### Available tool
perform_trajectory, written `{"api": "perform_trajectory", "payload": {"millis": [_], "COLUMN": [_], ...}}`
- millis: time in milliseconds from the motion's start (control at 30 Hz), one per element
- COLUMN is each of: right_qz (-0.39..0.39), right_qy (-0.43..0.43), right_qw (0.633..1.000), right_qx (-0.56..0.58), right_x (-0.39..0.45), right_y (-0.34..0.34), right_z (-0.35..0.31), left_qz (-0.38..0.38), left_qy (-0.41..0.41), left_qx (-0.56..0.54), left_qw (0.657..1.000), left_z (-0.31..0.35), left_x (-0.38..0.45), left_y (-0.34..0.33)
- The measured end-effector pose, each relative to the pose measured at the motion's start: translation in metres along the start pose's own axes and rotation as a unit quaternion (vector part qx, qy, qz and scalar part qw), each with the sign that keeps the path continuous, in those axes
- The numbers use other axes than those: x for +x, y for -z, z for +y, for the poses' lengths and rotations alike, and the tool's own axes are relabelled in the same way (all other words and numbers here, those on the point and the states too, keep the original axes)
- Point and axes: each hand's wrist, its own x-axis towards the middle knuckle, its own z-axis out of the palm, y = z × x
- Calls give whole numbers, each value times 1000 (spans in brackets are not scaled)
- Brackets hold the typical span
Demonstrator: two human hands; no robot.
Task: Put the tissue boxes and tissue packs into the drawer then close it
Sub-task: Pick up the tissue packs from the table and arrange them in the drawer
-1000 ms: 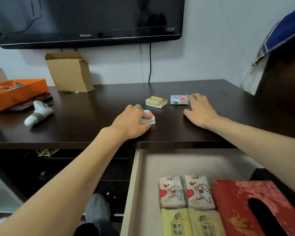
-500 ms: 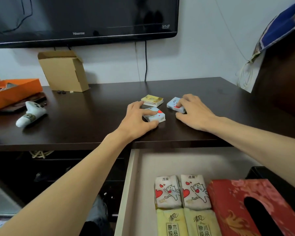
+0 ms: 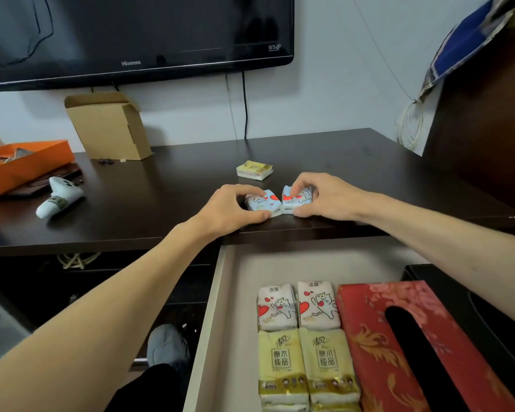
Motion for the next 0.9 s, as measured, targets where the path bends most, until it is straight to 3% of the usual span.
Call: {"api": "perform_trajectory", "payload": {"millis": [200,400,533,767,900], "right_qz": [1,-96,-162,-192,-233], "right_qy": [-9,53,68,145,138], "right_qw": [999,994,983,963,954], "right_qx": [43,-2,-56,-124,-131], "right_x": [-58,-166,-217,-231,-235], "right_y": [7,7,-7,-32,-33], "right_z": [-10,-42,-54,-53,-46], "left_qz": [-72,-131,-215,-262,-277], "left_qy": [-7,-17,20,-53,-75], "left_qx": [4,-39,-25,8,17], "left_qw": [997,990,976,963,958], "left_z": [39,83,95,86,80], "left_x": [-40,-150,-217,-241,-242], "left_y": [17,24,12,-7,-11]}}
